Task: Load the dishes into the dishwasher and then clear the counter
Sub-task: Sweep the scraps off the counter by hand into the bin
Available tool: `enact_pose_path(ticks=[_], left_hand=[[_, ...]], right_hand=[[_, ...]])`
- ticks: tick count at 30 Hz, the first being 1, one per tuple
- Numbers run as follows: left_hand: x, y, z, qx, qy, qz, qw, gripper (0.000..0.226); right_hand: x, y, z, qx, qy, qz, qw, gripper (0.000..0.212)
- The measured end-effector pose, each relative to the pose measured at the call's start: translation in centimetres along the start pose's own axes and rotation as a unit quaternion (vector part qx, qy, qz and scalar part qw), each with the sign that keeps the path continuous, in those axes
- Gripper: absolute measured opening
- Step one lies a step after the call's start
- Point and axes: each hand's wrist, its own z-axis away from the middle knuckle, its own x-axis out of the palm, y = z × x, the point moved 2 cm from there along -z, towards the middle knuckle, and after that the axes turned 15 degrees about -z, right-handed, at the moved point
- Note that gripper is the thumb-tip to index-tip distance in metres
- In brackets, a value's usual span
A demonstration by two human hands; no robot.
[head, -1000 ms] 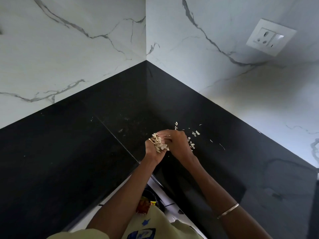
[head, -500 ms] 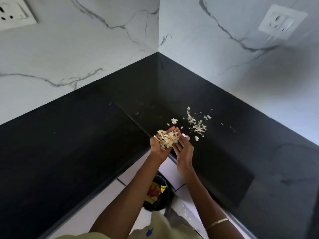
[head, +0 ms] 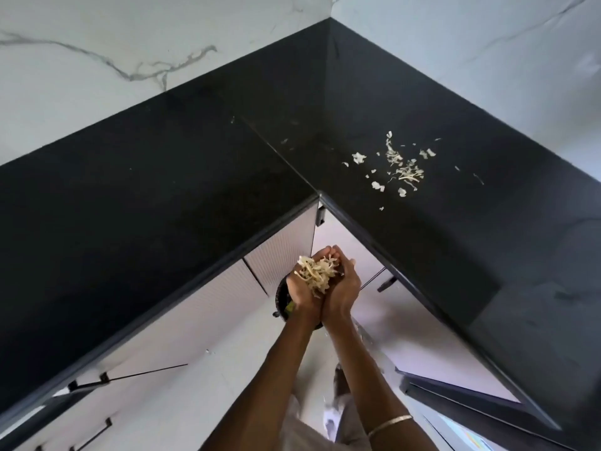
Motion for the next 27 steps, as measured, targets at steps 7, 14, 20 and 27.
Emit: enact_pose_path(ticks=[7, 14, 20, 27], left_hand=[[-9.2, -5.7, -7.4, 0.034, 0.136, 0.057, 0.988, 0.052], [-20.7, -11.7, -22.0, 0.062, 0.222, 0.021, 0.973, 0.039], [-27.6, -13.9, -32.5, 0.061, 0.33, -0.034, 0.941, 0.029], [-33.4, -14.2, -41.8, 0.011, 0.341, -0.12, 0.932, 0.041]], right_hand=[[-11.4, 8.6, -9.1, 0.07, 0.057, -0.003, 0.996, 0.048], [-24.2, 19.6, -23.2, 0.134, 0.053, 0.089, 0.986, 0.038], [-29.7, 26.1, -32.3, 0.191, 0.027, 0.215, 0.957, 0.043], [-32.2, 30.5, -38.0, 0.214, 0.093, 0.078, 0.969, 0.056]])
